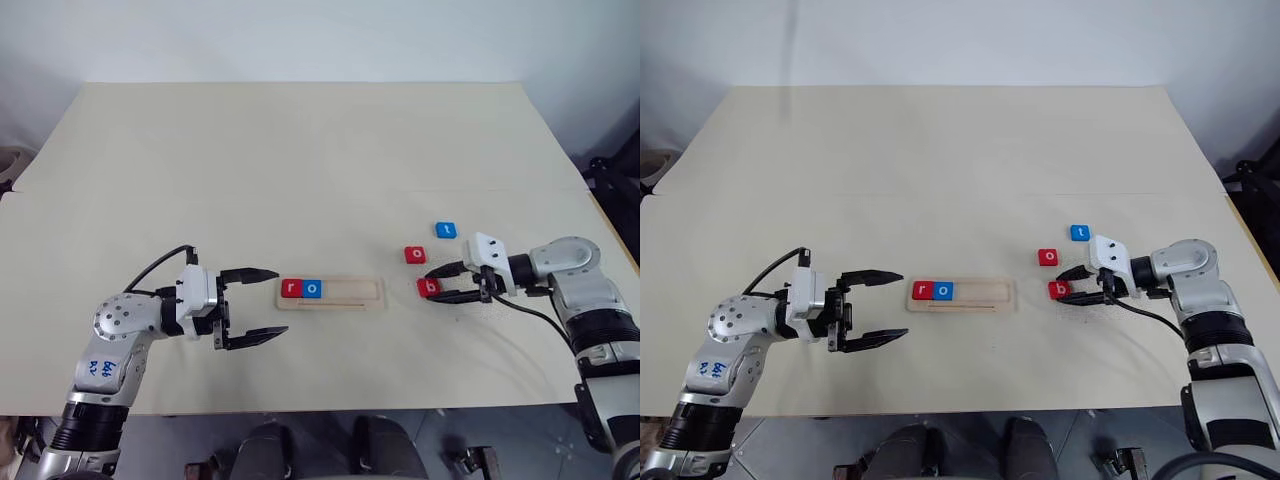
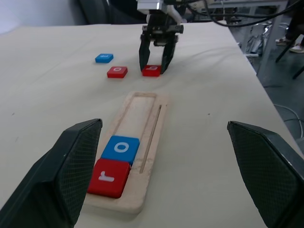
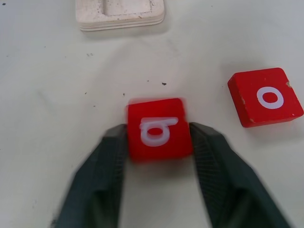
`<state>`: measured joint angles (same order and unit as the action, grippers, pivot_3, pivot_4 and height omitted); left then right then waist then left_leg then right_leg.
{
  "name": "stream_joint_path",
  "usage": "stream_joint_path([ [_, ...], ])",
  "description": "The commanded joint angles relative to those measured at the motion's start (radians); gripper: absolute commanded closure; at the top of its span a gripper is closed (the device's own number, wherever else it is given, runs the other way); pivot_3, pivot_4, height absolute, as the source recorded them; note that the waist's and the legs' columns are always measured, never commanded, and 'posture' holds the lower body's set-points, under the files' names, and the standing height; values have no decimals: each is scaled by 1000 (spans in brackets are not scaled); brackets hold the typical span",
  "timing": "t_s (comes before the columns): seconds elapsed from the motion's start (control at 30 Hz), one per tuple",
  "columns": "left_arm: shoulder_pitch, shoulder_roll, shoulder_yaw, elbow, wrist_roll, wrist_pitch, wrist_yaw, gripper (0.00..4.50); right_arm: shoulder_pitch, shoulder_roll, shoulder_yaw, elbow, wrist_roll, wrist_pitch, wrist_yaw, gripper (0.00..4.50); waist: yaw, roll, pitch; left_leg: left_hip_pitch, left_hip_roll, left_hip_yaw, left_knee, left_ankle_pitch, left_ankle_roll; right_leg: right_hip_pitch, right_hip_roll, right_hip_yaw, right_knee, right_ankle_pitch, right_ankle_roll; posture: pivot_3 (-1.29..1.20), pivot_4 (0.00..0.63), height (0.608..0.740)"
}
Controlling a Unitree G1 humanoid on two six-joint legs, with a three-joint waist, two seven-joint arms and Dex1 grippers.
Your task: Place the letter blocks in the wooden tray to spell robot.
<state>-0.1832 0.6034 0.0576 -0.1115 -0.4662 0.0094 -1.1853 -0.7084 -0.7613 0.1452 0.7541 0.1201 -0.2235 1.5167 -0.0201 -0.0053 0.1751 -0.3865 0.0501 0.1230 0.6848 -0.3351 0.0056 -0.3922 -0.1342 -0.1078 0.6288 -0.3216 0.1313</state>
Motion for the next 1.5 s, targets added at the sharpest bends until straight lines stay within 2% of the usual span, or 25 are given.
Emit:
stream_joint_path([
  [0.03,-4,1,5,-35,-19,-13,-7,0,-8,2,-11,-3,3,-13,26,3030,0,0,0,0,0,0,0,0,0,0,0,0,0,0,0,0,150,740],
  [0.1,-4,2,10,-26,-16,-12,-3,0,-8,4,-12,-42,18,18,30,3030,-2,0,0,0,0,0,0,0,0,0,0,0,0,0,0,0,150,740],
  [0.23,22,9,38,0,-5,-25,12,0,2,38,2,-318,94,302,-2,3030,-8,0,0,0,0,-2,0,0,0,-1,0,0,1,0,0,0,150,740],
  [0.4,56,10,51,13,2,-40,30,0,-9,119,56,-579,105,598,-123,3030,-7,1,0,0,2,-2,0,0,-1,-2,1,0,3,-1,-1,0,150,740],
  [0.5,64,9,55,8,1,-39,42,0,-24,178,106,-654,81,690,-184,3030,-3,1,0,-1,1,-2,0,0,-1,-2,0,0,3,-1,-1,0,150,740],
  [0.7,83,5,59,-19,0,-35,64,0,-63,260,188,-628,21,714,-269,3030,0,1,0,-1,-1,-2,0,0,-1,-2,-1,0,3,0,-1,0,150,740],
  [1.2,106,-1,56,-42,0,-43,112,0,-94,286,234,-583,-8,681,-262,3030,-8,1,0,-1,0,-2,0,0,-1,-3,0,0,3,0,-1,0,150,740],
  [1.23,105,-2,55,-41,0,-43,114,0,-94,287,234,-583,-9,681,-261,2301,-8,1,0,-1,0,-2,0,0,-1,-2,0,0,3,0,-1,0,150,740],
  [1.3,103,-2,53,-40,0,-45,116,0,-94,287,233,-588,-7,686,-257,1744,-8,1,0,-1,0,-2,0,0,-1,-2,0,0,3,0,-1,0,150,740],
  [1.43,100,-2,52,-39,-4,-44,119,0,-105,269,206,-597,5,688,-252,325,-8,1,0,-1,0,-2,0,0,-1,-3,0,0,3,0,-1,0,150,740],
  [1.47,100,-1,52,-41,-5,-43,119,0,-103,253,193,-614,18,692,-238,75,-8,1,0,-1,0,-2,0,0,-1,-3,0,0,3,0,-1,0,150,740],
  [1.5,100,-1,52,-42,-5,-43,119,0,-98,237,181,-634,31,697,-226,75,-7,1,0,-1,0,-2,0,0,-1,-3,0,0,3,0,-1,0,150,740],
])
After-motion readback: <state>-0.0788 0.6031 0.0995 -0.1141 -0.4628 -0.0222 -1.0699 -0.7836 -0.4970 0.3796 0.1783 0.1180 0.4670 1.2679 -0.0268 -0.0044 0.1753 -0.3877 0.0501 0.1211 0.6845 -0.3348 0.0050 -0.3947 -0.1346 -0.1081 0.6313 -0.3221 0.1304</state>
